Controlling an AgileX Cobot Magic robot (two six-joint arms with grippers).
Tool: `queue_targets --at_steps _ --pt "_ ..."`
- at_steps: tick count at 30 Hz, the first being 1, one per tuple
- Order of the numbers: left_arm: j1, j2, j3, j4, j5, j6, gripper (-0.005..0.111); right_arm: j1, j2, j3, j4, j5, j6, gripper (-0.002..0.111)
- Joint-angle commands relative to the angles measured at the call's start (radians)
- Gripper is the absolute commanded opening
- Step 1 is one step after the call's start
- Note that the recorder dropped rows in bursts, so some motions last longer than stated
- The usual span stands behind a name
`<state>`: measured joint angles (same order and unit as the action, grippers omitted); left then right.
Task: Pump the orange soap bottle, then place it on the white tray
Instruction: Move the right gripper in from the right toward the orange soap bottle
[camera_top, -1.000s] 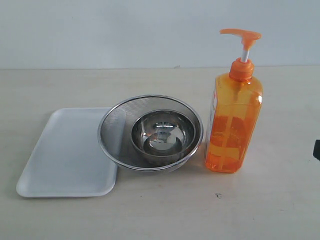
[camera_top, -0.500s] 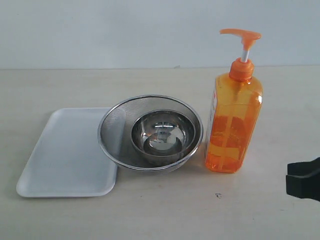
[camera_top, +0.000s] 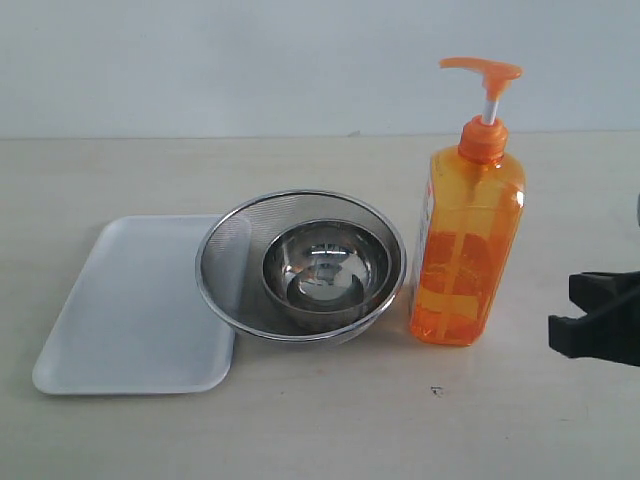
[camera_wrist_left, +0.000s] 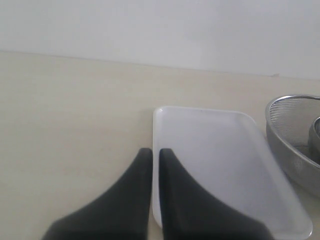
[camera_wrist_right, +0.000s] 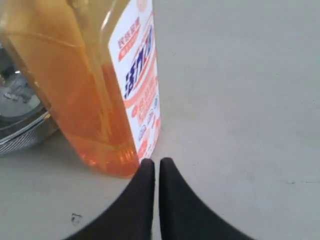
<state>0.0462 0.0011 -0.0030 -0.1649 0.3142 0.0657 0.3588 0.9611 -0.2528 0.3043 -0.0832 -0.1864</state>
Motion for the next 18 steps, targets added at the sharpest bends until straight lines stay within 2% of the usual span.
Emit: queue_targets --at_steps 1,4,8,11,18 --pt "0.003 -0.001 0.003 -0.011 -0.002 -0.006 0.005 0.001 0.0 0.122 -0.009 -0.236 0.014 0.0" --pt "0.003 -0.001 0.003 -0.011 -0.002 -0.006 0.005 0.002 0.0 0.209 -0.085 -0.403 0.091 0.0" --pt "0.003 -0.001 0.003 -0.011 -0.002 -0.006 0.005 0.002 0.0 0.253 -0.358 -0.62 0.274 0.0" --pt "0.003 -0.001 0.003 -0.011 -0.002 -0.006 0.005 0.002 0.002 0.253 -0.573 -0.661 0.332 0.0" --pt "0.003 -0.001 0.003 -0.011 -0.002 -0.006 0.005 0.002 0.002 0.253 -0.617 -0.699 0.36 0.0"
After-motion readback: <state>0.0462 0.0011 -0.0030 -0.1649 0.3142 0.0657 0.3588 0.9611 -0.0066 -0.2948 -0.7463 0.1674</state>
